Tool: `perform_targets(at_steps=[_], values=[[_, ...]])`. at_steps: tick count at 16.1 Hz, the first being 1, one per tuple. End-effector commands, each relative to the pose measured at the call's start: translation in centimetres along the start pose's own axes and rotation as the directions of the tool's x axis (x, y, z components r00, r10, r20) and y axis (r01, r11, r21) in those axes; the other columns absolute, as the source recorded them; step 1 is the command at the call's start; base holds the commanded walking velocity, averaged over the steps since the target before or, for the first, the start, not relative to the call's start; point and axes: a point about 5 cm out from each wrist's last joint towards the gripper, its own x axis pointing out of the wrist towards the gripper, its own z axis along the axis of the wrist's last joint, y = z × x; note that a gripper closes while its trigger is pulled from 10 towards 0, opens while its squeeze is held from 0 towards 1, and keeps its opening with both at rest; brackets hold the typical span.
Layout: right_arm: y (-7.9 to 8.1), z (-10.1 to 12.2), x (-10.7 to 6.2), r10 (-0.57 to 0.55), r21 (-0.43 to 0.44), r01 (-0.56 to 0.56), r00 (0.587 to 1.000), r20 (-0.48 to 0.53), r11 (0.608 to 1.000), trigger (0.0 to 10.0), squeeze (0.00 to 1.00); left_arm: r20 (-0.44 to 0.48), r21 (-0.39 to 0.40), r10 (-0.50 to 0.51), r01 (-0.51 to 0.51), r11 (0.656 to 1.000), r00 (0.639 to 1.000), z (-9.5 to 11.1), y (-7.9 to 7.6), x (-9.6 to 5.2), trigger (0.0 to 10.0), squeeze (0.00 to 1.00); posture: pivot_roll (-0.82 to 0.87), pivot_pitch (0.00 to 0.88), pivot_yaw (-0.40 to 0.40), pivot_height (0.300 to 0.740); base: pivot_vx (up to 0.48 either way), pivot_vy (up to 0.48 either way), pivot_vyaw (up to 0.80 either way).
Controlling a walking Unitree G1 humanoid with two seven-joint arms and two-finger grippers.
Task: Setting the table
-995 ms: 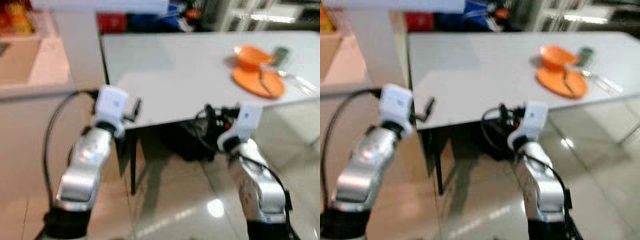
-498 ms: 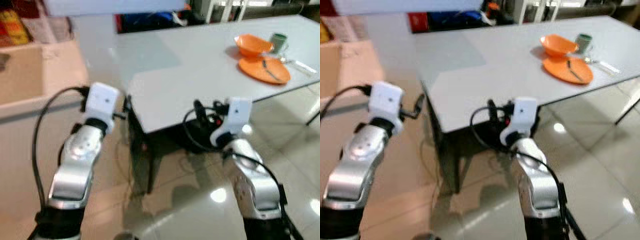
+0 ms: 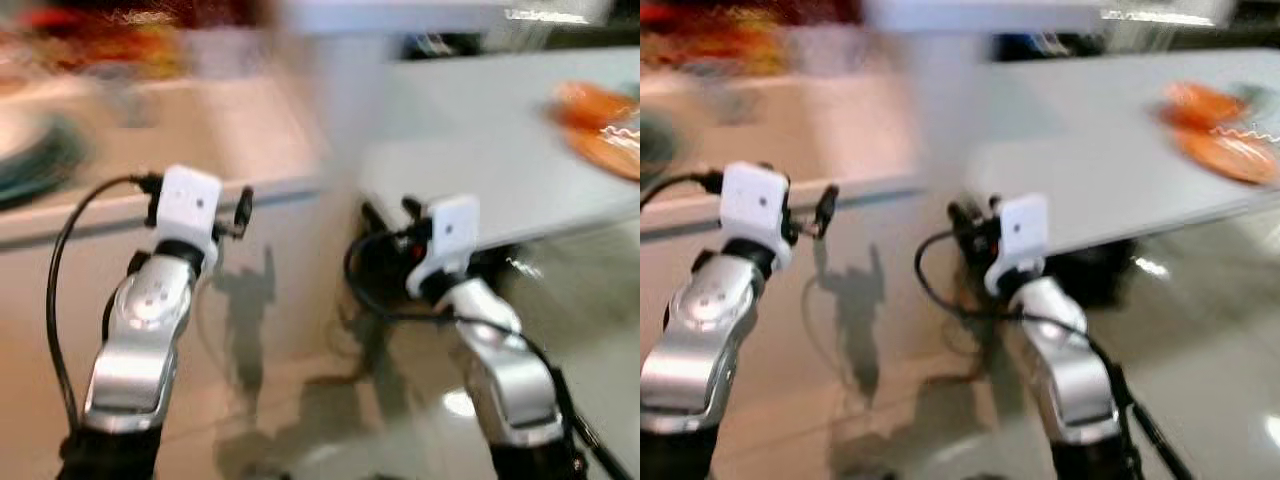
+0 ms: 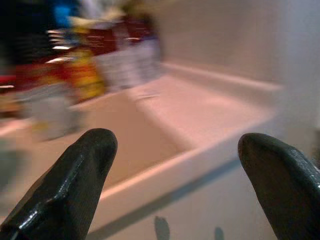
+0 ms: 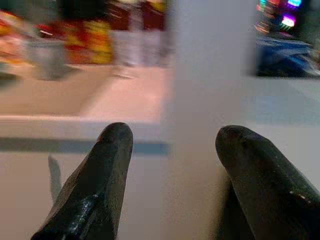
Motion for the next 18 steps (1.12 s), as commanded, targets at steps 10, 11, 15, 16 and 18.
perform_targets(at_steps=[10, 11, 15, 16, 18], values=[[-2.9, 3.7, 0.9, -0.151, 0.135, 0.135, 0.981, 0.124, 0.982, 10.0, 0.00, 0.147, -0.064, 0.033, -0.024, 0.998, 0.989, 4.5, 0.0, 0.5, 10.0, 0.00, 0.10, 0.029, -0.077, 0.740, 0.000, 0.384, 0.48], [-3.0, 3.7, 0.9, -0.156, 0.149, 0.137, 0.980, 0.123, 0.979, 10.0, 0.00, 0.143, -0.064, 0.027, -0.018, 0.998, 0.989, 4.5, -0.1, 0.5, 10.0, 0.00, 0.10, 0.029, -0.079, 0.740, 0.281, 0.000, 0.00], [-3.5, 3.4, 0.6, -0.183, 0.132, 0.168, 0.976, 0.115, 0.977, 10.0, 0.00, 0.119, -0.040, 0.011, -0.006, 0.999, 0.993, 4.0, -0.3, 0.5, 10.0, 0.00, 0.11, 0.024, -0.089, 0.740, 0.419, 0.000, 0.00], [-3.7, 3.4, 0.5, -0.190, 0.136, 0.175, 0.975, 0.112, 0.975, 10.0, 0.00, 0.116, -0.038, 0.009, -0.004, 0.999, 0.993, 4.0, -0.3, 0.5, 10.0, 0.00, 0.11, 0.024, -0.089, 0.740, 0.450, 0.000, 0.00], [-4.0, 3.6, 0.4, -0.203, 0.143, 0.186, 0.972, 0.115, 0.972, 10.0, 0.00, 0.115, -0.032, -0.012, 0.015, 0.999, 0.993, 3.9, -0.5, 0.4, 10.0, 0.00, 0.11, 0.014, -0.085, 0.740, 0.446, 0.000, 0.00]])
